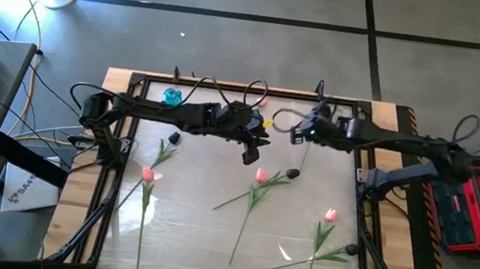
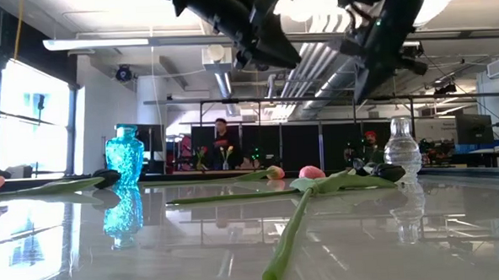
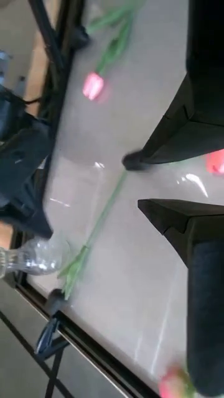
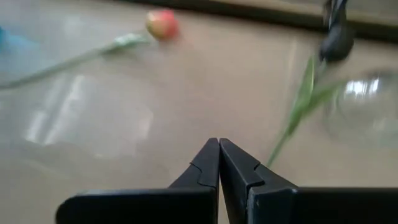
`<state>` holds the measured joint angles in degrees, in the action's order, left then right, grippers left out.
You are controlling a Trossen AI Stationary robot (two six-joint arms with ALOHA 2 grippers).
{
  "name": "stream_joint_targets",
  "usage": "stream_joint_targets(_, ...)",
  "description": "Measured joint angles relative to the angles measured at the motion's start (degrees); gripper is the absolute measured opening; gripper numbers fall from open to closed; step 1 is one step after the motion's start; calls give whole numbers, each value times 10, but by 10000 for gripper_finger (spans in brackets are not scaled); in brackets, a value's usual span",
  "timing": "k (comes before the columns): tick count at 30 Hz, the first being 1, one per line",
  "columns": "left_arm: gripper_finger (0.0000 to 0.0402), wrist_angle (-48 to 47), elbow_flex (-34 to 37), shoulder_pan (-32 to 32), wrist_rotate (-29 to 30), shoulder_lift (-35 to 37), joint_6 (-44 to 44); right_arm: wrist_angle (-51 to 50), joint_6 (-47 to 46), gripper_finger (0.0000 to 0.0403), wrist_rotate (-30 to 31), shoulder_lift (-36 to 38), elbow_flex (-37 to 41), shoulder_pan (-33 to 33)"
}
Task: Sort flowers into vase by color
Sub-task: Put the black flower into the transparent vase
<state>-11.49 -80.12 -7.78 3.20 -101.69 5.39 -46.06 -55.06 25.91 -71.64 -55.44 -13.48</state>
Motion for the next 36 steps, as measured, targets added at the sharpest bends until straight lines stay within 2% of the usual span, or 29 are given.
stream_joint_targets(6, 91, -24, 0, -16, 0, 0, -39, -52, -114, 0, 4, -74, 0, 5)
stream_joint_targets(10, 91, -54, 0, -23, 0, 0, -62, -86, -171, 0, -18, -117, 0, -7)
stream_joint_targets(17, 91, -84, 27, -27, 0, 0, -103, -59, -171, 0, -56, -179, 0, -59)
stream_joint_targets(27, 91, -93, 84, -27, 0, 0, -121, -55, -167, 3, -71, -195, 0, -108)
stream_joint_targets(30, 91, -94, 98, -27, 0, 0, -113, -45, -157, 21, -71, -198, 0, -117)
stream_joint_targets(36, 91, -88, 109, -27, 0, 0, -101, -22, -121, 84, -82, -235, 0, -148)
